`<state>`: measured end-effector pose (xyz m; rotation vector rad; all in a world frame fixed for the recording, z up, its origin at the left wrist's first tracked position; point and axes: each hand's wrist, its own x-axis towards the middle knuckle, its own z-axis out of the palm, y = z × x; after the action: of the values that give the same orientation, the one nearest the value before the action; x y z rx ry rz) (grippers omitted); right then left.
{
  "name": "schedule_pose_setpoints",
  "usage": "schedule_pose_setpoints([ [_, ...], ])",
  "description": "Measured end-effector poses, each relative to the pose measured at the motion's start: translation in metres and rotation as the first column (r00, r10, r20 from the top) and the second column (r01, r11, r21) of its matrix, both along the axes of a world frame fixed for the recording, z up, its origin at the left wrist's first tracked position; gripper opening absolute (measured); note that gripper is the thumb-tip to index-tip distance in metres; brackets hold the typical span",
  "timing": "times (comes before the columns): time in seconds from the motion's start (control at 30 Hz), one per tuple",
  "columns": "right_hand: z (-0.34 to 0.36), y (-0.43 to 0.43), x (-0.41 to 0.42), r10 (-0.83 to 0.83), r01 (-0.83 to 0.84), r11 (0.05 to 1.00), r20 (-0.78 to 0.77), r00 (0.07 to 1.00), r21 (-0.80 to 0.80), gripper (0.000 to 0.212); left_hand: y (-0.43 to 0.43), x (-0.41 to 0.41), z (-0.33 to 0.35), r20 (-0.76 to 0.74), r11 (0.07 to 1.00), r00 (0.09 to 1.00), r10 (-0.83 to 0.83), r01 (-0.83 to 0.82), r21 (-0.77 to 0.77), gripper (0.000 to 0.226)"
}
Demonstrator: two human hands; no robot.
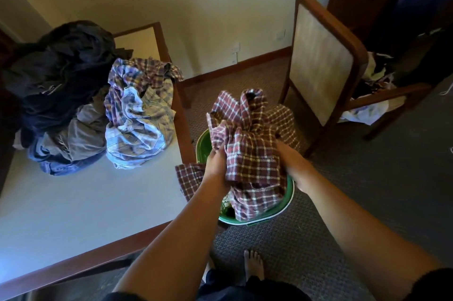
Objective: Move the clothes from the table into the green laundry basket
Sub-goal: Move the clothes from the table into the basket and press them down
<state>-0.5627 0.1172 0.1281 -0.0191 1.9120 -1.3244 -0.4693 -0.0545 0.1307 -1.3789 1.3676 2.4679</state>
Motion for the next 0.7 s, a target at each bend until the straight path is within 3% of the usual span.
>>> schedule_pose_setpoints([
  [0.07,-0.015,-0.006,0.001,0.081,-0.081,0.997,0.047,0.996,-0.007,0.030,-0.013,0.004,-0.024,0.106,0.992,0.994,-0.026,0.039,-0.116,0.036],
  [0.13,-0.032,-0.009,0.002,0.117,-0.117,0.993,0.036,0.992,-0.003,0.041,-0.024,0.010,-0.043,0.200,0.970,0.979,-0.041,0.088,-0.227,0.044],
  [0.23,-0.034,-0.017,0.014,0.105,-0.105,0.991,-0.003,0.994,0.079,0.048,-0.030,0.020,-0.055,0.253,0.951,0.963,-0.092,0.160,-0.263,0.048],
  [0.3,-0.035,-0.023,0.021,0.127,-0.124,0.987,-0.016,0.992,0.105,0.047,-0.030,0.026,-0.052,0.239,0.941,0.965,-0.110,0.179,-0.289,0.029],
  [0.4,-0.038,-0.033,0.029,0.144,-0.138,0.983,-0.043,0.989,0.120,0.045,-0.030,0.034,-0.055,0.207,0.916,0.971,-0.121,0.189,-0.354,0.040],
  [0.7,-0.018,-0.081,0.064,0.233,-0.238,0.971,-0.214,0.949,-0.001,0.043,-0.044,0.036,-0.035,0.161,0.835,0.968,-0.190,0.246,-0.492,0.039],
])
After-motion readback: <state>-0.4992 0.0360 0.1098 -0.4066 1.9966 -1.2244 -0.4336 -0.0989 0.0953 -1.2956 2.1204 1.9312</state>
